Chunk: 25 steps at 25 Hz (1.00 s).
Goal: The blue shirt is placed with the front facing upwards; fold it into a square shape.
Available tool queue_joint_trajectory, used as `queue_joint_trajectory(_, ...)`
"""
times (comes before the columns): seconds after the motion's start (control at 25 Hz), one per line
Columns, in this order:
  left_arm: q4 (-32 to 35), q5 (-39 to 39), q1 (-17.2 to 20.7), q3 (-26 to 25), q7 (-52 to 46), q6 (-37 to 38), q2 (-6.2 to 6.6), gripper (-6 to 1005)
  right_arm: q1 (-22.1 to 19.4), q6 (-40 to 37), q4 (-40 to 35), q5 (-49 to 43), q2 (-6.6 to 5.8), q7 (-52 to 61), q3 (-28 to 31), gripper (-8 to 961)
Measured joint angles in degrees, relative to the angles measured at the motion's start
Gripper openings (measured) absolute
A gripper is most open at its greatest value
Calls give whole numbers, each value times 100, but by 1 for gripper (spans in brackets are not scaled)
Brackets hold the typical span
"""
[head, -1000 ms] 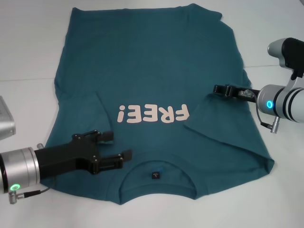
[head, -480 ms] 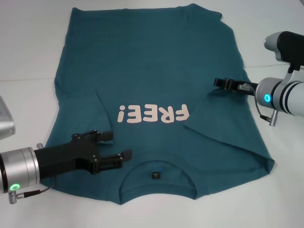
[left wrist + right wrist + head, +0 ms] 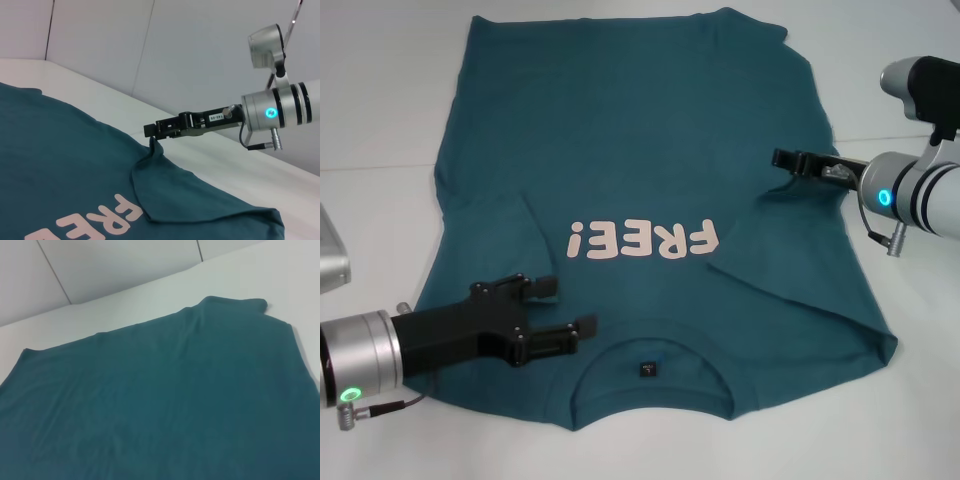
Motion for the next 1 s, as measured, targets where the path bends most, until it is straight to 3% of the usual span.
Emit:
queue_joint_trajectory(0.2, 21, 18, 66, -72, -64, 104, 3, 868, -213, -510, -151, 48, -29, -54, 7, 648)
queue_joint_trajectory(0.68, 392, 65, 341, -86, -918, 397, 28, 870, -1499, -2883, -1503, 209, -77, -216, 54, 649)
queue_joint_trajectory(0.76, 454, 155, 368, -115, -1092, 366, 43, 870, -1627, -3185, -1647, 214, -139, -150, 59, 649)
queue_joint_trajectory(1.0, 502, 521, 355, -509, -1692, 166, 101, 873, -1721, -3970, -1660, 198, -421, -104, 62, 811)
